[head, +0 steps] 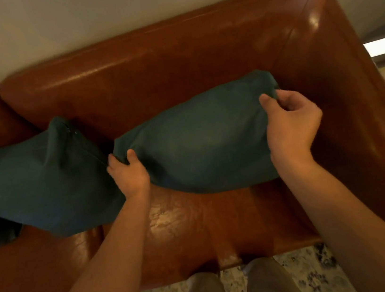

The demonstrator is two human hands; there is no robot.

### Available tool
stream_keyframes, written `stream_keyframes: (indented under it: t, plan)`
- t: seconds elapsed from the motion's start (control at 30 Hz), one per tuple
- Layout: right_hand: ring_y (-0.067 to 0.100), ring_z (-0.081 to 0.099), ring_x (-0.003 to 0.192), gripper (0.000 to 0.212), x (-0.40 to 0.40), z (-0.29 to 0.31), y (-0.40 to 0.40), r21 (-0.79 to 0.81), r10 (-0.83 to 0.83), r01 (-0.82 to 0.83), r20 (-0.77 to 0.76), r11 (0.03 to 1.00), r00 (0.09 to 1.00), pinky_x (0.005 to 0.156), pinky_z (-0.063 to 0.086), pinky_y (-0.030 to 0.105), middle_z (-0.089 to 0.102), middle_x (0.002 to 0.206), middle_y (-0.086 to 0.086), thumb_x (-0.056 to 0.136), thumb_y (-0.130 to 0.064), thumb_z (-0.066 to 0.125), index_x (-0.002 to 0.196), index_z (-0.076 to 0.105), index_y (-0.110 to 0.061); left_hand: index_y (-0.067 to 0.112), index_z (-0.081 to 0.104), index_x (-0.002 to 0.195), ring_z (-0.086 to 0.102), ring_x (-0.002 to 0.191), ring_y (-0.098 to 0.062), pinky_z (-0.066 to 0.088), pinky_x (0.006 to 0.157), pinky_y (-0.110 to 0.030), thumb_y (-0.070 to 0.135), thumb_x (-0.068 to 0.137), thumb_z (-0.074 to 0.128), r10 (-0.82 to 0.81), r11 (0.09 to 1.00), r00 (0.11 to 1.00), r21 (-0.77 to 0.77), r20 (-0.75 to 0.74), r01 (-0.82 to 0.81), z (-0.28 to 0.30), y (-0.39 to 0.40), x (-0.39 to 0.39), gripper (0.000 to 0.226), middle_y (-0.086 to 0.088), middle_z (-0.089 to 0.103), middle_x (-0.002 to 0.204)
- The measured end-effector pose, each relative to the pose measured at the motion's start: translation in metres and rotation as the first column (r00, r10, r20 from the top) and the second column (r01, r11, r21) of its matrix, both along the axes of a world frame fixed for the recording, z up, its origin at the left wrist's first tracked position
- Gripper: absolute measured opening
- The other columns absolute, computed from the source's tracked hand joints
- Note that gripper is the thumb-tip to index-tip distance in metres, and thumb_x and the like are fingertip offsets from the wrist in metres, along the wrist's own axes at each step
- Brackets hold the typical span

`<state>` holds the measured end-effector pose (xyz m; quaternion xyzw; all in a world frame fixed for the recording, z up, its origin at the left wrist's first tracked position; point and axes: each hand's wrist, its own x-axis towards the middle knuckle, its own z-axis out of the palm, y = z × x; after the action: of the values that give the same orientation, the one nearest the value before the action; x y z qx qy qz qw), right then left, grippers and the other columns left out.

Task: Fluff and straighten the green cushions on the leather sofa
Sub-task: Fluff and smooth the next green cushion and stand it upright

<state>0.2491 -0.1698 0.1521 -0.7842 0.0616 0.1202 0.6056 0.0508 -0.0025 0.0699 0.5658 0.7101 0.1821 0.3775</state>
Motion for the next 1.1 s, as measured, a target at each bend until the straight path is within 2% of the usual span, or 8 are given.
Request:
stream_keyframes:
  t: [0.1, 0.23, 0.57, 0.67, 0.77, 0.83, 0.93, 1.1]
  plan:
    - [0.0, 0.067, 0.077, 0.007, -0.014, 0.012, 0.016, -0.024, 0.078, -0.076, 0.078, 0.997, 0.994, 0.08, 0.056, 0.027, 0.07, 0.076, -0.013, 0.081, -0.023, 0.074, 0.087, 0.074, -0.021, 0.009, 0.03, 0.149, 0.032, 0.141, -0.028, 0.027, 0.116, -0.041, 0.036, 0.089, 0.059, -0.363, 0.861, 0.924, 0.337, -0.119, 0.382, 0.037, -0.017, 0.015, 0.072, -0.015, 0.032, 0.152]
    - [-0.005, 0.062, 0.072, 0.007, -0.037, 0.025, 0.038, -0.093, 0.235, -0.221, 0.197, 0.971, 0.952, 0.074, 0.051, 0.016, 0.064, 0.07, -0.02, 0.081, -0.022, 0.073, 0.082, 0.071, -0.028, 0.021, 0.014, 0.154, 0.008, 0.15, -0.018, 0.01, 0.121, -0.039, 0.055, 0.083, 0.054, -0.832, 0.442, 0.522, 0.342, -0.189, 0.829, 0.073, -0.065, 0.065, 0.089, -0.001, 0.011, 0.162]
    - [-0.002, 0.062, 0.093, 0.018, -0.042, 0.019, 0.053, -0.122, 0.568, -0.558, 0.288, 0.821, 0.771, 0.086, 0.049, 0.014, 0.066, 0.092, -0.016, 0.087, -0.023, 0.068, 0.104, 0.071, -0.019, 0.012, 0.04, 0.145, 0.036, 0.141, -0.024, 0.027, 0.117, -0.044, 0.046, 0.096, 0.031, -0.635, 0.748, 0.773, 0.266, 0.018, 0.608, 0.072, -0.078, 0.089, 0.06, -0.006, 0.045, 0.148]
    - [0.007, 0.061, 0.1, 0.023, -0.025, -0.002, 0.032, -0.113, 0.423, -0.411, 0.359, 0.905, 0.832, 0.092, 0.046, 0.022, 0.063, 0.097, -0.014, 0.088, -0.031, 0.06, 0.106, 0.07, -0.021, 0.009, 0.045, 0.142, 0.046, 0.133, -0.029, 0.036, 0.109, -0.052, 0.029, 0.102, 0.039, -0.591, 0.776, 0.805, 0.313, 0.055, 0.548, 0.071, -0.068, 0.085, 0.045, -0.011, 0.054, 0.14]
    - [0.018, 0.055, 0.116, 0.044, 0.015, -0.045, -0.012, -0.261, 0.048, -0.039, 0.026, 0.965, 0.999, 0.104, 0.042, 0.036, 0.056, 0.122, -0.001, 0.09, -0.041, 0.059, 0.126, 0.061, -0.016, 0.014, 0.044, 0.144, 0.047, 0.133, -0.021, 0.037, 0.111, -0.045, 0.029, 0.103, 0.039, -0.525, 0.828, 0.84, 0.31, 0.137, 0.467, 0.073, -0.053, 0.078, 0.044, -0.006, 0.054, 0.14]
    - [0.019, 0.049, 0.122, 0.058, 0.029, -0.067, -0.029, -0.223, -0.035, -0.063, -0.413, 0.973, 0.91, 0.104, 0.038, 0.036, 0.051, 0.136, 0.001, 0.09, -0.049, 0.059, 0.137, 0.051, -0.016, 0.014, 0.046, 0.143, 0.05, 0.128, -0.013, 0.039, 0.11, -0.035, 0.029, 0.103, 0.041, -0.485, 0.849, 0.855, 0.332, 0.183, 0.411, 0.074, -0.048, 0.075, 0.043, -0.003, 0.056, 0.138]
    - [0.017, 0.053, 0.108, 0.03, 0.032, -0.074, -0.02, -0.052, 0.071, -0.127, -0.602, 0.991, 0.796, 0.1, 0.038, 0.037, 0.057, 0.116, -0.003, 0.091, -0.039, 0.063, 0.112, 0.064, -0.016, 0.016, 0.048, 0.14, 0.051, 0.117, 0.004, 0.039, 0.102, -0.012, 0.029, 0.102, 0.043, -0.465, 0.86, 0.85, 0.355, 0.249, 0.366, 0.074, -0.049, 0.073, 0.041, 0.005, 0.059, 0.132]
    - [0.0, 0.058, 0.068, 0.023, 0.036, -0.056, 0.0, -0.073, 0.052, -0.075, -0.28, 0.994, 0.959, 0.059, 0.044, 0.017, 0.062, 0.072, -0.012, 0.092, -0.027, 0.064, 0.069, 0.062, -0.025, 0.014, 0.056, 0.132, 0.058, 0.112, 0.002, 0.044, 0.1, -0.022, 0.031, 0.099, 0.045, -0.337, 0.915, 0.863, 0.347, 0.377, 0.205, 0.066, -0.037, 0.058, 0.038, 0.014, 0.064, 0.116]
